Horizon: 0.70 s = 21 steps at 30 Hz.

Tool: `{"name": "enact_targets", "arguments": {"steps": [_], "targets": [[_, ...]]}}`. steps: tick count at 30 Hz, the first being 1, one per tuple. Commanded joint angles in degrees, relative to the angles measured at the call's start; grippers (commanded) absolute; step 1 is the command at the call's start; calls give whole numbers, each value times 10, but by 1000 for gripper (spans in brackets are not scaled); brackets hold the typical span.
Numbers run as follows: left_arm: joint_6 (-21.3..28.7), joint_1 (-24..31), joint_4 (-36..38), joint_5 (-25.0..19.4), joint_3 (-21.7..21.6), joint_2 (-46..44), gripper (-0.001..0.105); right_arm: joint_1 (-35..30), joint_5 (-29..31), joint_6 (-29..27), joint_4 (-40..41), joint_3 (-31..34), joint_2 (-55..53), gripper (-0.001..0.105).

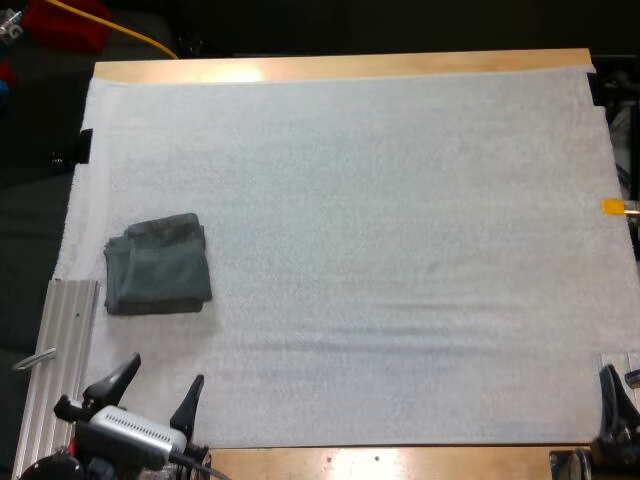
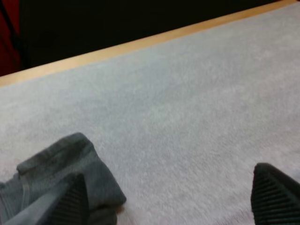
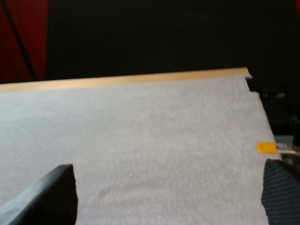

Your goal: Pick towel from pile, fold and stack

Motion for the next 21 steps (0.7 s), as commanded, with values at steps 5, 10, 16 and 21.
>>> {"name": "enact_targets", "arguments": {"steps": [5, 10, 16, 21], "targets": [[11, -1, -59, -5, 49, -79, 69, 0, 1, -2, -40, 64, -22, 78], [13, -1, -71, -5, 81, -79, 69, 0, 1, -2, -38, 98, -22, 78], [12, -1, -80, -5, 110, -79, 69, 0, 1, -2, -32, 127, -22, 78], [12, -1, -80, -4, 110, -79, 69, 0, 4, -1, -24, 142, -21, 78]]}}
